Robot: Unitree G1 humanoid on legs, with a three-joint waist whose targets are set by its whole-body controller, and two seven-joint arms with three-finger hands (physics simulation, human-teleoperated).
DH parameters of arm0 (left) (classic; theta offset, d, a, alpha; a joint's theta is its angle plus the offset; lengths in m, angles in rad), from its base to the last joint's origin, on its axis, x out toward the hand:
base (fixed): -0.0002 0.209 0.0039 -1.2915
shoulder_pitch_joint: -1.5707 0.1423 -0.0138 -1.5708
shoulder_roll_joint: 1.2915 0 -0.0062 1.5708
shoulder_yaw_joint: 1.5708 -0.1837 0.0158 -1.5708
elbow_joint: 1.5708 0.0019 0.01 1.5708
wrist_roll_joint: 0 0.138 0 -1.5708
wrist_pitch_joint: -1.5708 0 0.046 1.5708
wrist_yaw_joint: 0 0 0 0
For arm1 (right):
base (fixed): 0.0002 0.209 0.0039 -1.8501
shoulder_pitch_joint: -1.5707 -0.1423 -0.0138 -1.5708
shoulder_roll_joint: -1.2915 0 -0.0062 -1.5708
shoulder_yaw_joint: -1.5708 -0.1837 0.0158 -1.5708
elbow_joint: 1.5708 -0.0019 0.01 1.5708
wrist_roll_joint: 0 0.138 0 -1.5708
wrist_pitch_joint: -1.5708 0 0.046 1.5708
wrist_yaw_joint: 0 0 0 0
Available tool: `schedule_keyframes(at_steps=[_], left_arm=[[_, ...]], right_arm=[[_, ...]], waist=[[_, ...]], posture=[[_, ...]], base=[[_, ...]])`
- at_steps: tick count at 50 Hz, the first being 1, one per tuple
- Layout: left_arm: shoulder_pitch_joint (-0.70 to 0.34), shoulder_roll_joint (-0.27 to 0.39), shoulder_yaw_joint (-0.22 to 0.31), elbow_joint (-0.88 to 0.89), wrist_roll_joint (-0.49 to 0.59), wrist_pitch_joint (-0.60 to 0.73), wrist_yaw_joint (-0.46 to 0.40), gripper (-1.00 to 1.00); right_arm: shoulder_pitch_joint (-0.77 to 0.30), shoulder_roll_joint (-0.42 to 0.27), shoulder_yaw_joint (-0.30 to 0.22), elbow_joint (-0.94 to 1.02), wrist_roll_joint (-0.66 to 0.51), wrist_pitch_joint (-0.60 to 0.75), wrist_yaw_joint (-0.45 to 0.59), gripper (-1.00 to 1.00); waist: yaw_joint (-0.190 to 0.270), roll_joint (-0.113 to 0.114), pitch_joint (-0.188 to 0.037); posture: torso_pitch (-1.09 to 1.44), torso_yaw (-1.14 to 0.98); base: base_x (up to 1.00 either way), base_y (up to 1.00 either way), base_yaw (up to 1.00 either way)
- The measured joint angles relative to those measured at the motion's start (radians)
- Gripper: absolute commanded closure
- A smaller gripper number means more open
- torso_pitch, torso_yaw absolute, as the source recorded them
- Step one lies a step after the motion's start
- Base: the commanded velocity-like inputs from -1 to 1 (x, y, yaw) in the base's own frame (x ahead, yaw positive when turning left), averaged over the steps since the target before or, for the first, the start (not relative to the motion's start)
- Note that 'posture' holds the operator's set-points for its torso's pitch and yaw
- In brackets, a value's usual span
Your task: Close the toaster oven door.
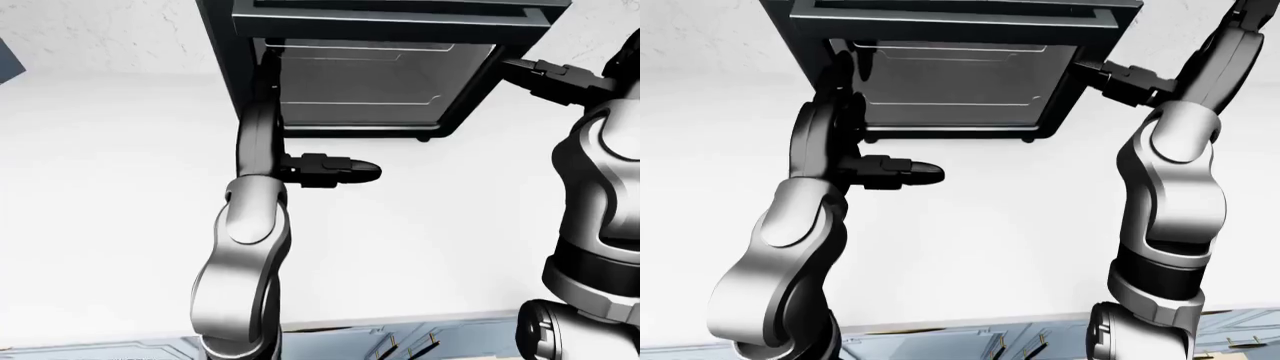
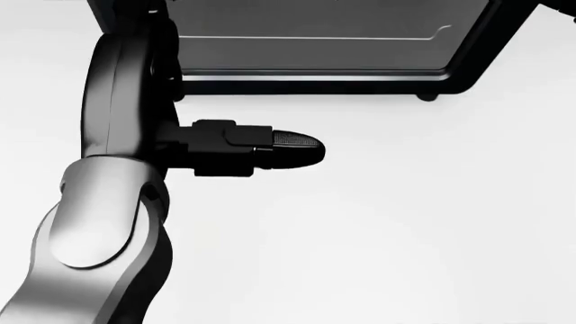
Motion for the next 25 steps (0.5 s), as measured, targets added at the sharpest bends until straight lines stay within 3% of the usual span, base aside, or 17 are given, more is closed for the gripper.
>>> schedule_keyframes(at_steps=[25], left_arm=[[-0.15, 0.061, 0.083, 0.215, -0.073, -0.046, -0.003, -1.0]], right_arm=[[-0.001, -0.009, -0.007, 0.003, 0.004, 0.004, -0.007, -1.0]], waist=[[0.0, 0.003, 0.004]], posture=[[0.0, 0.0]], base=[[0.0, 0.0, 0.0]])
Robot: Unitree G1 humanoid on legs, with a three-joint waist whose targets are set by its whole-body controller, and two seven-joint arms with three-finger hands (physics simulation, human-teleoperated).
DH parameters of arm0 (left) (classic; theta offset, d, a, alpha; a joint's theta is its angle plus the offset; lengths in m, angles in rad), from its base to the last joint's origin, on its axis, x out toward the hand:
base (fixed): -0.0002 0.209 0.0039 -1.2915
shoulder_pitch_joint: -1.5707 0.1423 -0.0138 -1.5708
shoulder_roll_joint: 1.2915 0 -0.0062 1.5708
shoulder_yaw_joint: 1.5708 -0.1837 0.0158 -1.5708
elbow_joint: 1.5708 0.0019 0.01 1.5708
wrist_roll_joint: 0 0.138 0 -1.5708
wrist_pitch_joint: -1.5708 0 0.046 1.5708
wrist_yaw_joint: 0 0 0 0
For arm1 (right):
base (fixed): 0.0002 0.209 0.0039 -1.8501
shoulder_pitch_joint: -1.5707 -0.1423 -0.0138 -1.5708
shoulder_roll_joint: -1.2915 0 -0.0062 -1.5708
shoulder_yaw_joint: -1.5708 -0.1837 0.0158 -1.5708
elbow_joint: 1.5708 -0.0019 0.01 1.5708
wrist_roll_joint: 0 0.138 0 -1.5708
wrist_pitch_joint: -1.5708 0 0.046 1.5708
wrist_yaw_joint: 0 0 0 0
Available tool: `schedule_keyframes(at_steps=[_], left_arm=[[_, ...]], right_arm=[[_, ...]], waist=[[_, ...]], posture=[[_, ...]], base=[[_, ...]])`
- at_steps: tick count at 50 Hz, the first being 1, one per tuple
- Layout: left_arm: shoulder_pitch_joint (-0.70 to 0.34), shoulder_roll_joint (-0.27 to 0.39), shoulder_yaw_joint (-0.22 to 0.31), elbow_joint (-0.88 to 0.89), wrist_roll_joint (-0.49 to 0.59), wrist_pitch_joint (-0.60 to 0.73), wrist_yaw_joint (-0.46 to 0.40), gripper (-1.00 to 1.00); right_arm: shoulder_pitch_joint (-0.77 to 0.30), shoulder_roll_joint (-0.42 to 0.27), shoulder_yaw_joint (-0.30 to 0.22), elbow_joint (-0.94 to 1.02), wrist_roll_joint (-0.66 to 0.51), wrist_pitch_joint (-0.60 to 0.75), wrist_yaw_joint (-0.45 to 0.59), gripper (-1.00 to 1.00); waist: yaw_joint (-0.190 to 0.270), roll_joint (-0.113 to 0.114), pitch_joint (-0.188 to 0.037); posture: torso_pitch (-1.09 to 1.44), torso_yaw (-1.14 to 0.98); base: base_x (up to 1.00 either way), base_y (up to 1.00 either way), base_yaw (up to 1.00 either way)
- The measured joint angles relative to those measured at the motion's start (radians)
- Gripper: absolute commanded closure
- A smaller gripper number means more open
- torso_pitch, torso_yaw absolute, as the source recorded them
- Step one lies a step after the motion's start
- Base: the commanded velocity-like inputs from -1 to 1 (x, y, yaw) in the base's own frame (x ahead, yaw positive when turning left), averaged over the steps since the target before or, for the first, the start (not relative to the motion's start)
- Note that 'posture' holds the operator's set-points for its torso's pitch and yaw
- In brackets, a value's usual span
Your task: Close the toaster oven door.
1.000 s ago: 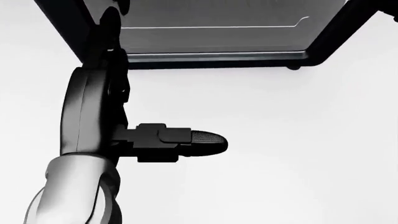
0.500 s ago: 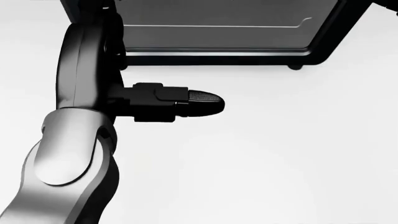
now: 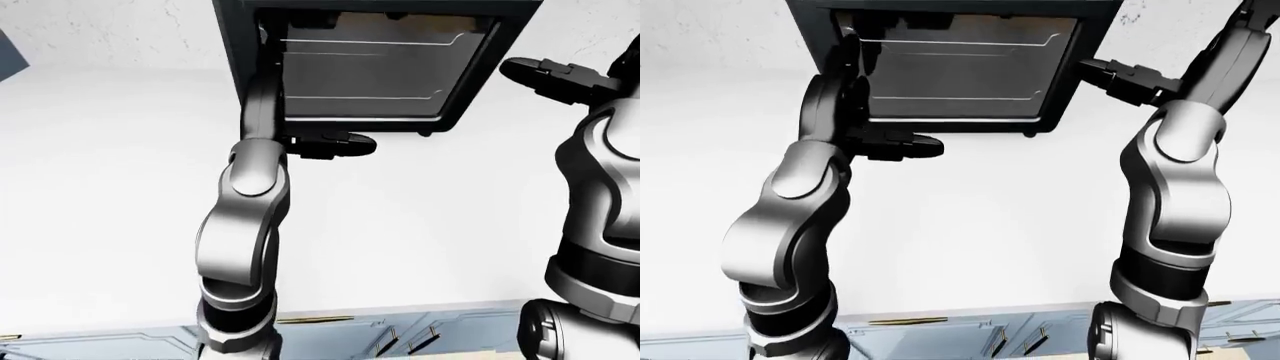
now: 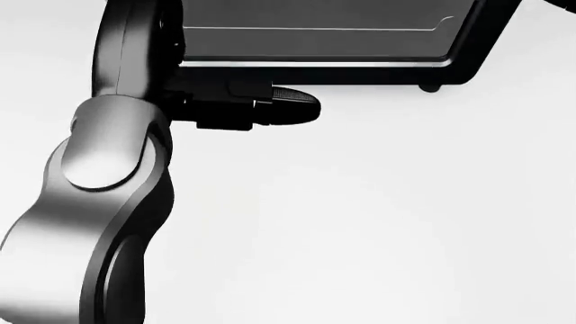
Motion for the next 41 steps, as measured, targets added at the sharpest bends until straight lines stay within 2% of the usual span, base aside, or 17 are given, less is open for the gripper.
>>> schedule_keyframes(at_steps=[8, 14, 18, 29, 41], left_arm=[[-0.033, 0.011, 0.02, 0.093, -0.038, -0.065, 0.015, -1.0], [-0.088, 0.031, 0.041, 0.234, -0.071, -0.151, 0.029, -1.0], [-0.092, 0.029, 0.027, 0.29, -0.08, -0.2, 0.044, -1.0], [-0.159, 0.045, 0.052, 0.499, -0.117, -0.351, 0.051, -1.0], [-0.19, 0.045, 0.04, 0.56, -0.134, -0.375, 0.041, -1.0]], right_arm=[[0.002, 0.001, 0.001, -0.001, 0.001, -0.003, -0.002, -1.0], [0.004, 0.001, 0.001, -0.004, 0.004, -0.002, -0.001, -1.0], [0.007, -0.001, -0.005, -0.005, 0.004, 0.002, -0.003, -1.0], [0.012, 0.0, -0.005, -0.017, 0.008, 0.004, -0.004, -1.0], [0.006, -0.005, -0.007, -0.005, 0.009, 0.006, -0.005, -1.0]], waist=[[0.002, 0.0, -0.004], [0.004, 0.001, -0.005], [0.01, 0.001, -0.007], [0.007, -0.002, -0.001], [0.003, -0.001, -0.002]], posture=[[0.0, 0.0], [0.0, 0.0], [0.0, 0.0], [0.0, 0.0], [0.0, 0.0]], base=[[0.0, 0.0, 0.0], [0.0, 0.0, 0.0], [0.0, 0.0, 0.0], [0.0, 0.0, 0.0], [0.0, 0.0, 0.0]])
